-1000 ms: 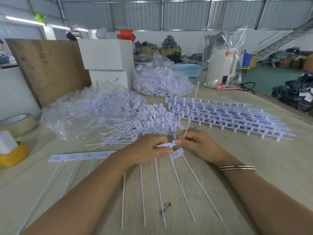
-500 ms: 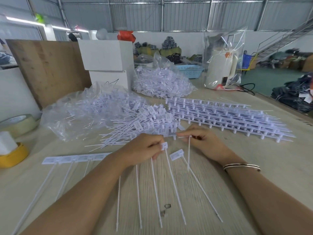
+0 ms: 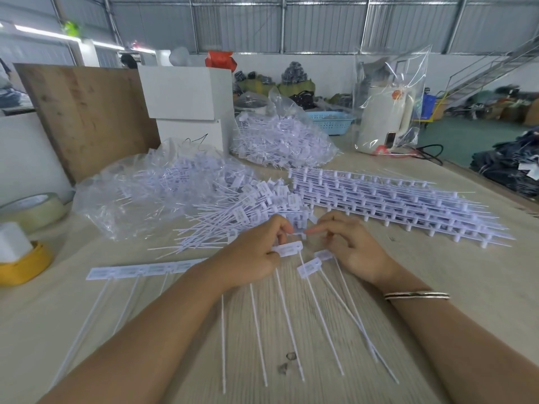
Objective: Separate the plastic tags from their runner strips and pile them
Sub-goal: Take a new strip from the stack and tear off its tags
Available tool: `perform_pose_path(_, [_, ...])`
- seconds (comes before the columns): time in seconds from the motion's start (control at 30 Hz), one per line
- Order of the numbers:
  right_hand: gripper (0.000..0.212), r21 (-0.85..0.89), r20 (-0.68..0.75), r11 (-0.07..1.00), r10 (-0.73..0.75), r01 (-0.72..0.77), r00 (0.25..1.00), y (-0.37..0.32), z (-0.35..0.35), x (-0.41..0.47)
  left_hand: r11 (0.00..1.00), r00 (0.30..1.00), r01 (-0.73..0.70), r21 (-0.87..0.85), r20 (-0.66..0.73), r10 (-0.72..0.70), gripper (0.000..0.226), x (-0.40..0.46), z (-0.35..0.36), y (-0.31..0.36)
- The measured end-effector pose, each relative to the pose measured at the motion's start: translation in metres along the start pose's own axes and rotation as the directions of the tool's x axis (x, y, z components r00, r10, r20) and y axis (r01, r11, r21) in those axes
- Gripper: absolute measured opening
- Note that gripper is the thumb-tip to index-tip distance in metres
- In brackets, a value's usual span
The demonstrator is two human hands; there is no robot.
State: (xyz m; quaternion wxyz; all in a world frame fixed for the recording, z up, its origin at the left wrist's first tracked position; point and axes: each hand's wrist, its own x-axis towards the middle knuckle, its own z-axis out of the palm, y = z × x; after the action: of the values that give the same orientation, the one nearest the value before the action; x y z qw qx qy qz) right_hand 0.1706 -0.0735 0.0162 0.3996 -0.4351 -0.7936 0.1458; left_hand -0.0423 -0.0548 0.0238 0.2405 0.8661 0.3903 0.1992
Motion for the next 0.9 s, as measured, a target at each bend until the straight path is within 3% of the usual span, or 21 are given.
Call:
perform_pose_path(0.13, [0.039,-0.166,0.075,0.972,-0.154,0.164,0.985,-0.002,0.008,-0.001,0.996,0.998,0.000,-0.093,-0.069,-0.006,0.029,-0.001,0.002,0.005])
perform_pose_path(0.27, [0.037,-0.373,-0.016,0.890,-0.290,0.263,0.957,-0.005,0.011,0.001,0.990,0.997,0.027,-0.141,-0.065,-0.037,0.025,-0.002,0.002,0.005])
perform_pose_path(0.37, [0.024,-0.412,-0.081,0.863,-0.356,0.294,0.931,-0.007,0.010,0.001,0.994,0.998,-0.001,-0.112,-0.055,-0.005,0.023,-0.003,0.001,0.005])
perform_pose_path(0.43, [0.020,-0.416,-0.126,0.868,-0.352,0.272,0.928,-0.007,0.007,0.000,0.996,0.997,0.020,-0.082,-0.077,-0.026,0.014,-0.003,-0.003,0.004])
perform_pose_path(0.5, [0.017,-0.430,-0.133,0.865,-0.344,0.259,0.929,-0.008,0.006,-0.001,0.995,0.994,0.061,-0.076,-0.087,-0.068,0.024,-0.005,-0.005,0.002])
perform_pose_path(0.63, [0.022,-0.447,-0.031,0.854,-0.313,0.267,0.949,-0.011,0.010,0.000,0.998,0.998,0.058,-0.011,-0.037,-0.058,0.026,-0.004,0.000,0.000])
perform_pose_path(0.73, [0.030,-0.441,0.056,0.858,-0.265,0.262,0.963,-0.010,0.012,-0.001,0.997,0.999,0.039,-0.064,-0.021,-0.040,0.021,-0.003,0.003,-0.004])
perform_pose_path(0.9, [0.022,-0.437,0.000,0.868,-0.262,0.235,0.965,-0.008,0.010,0.001,0.950,0.999,0.018,-0.313,0.036,-0.008,0.011,-0.005,0.000,-0.006])
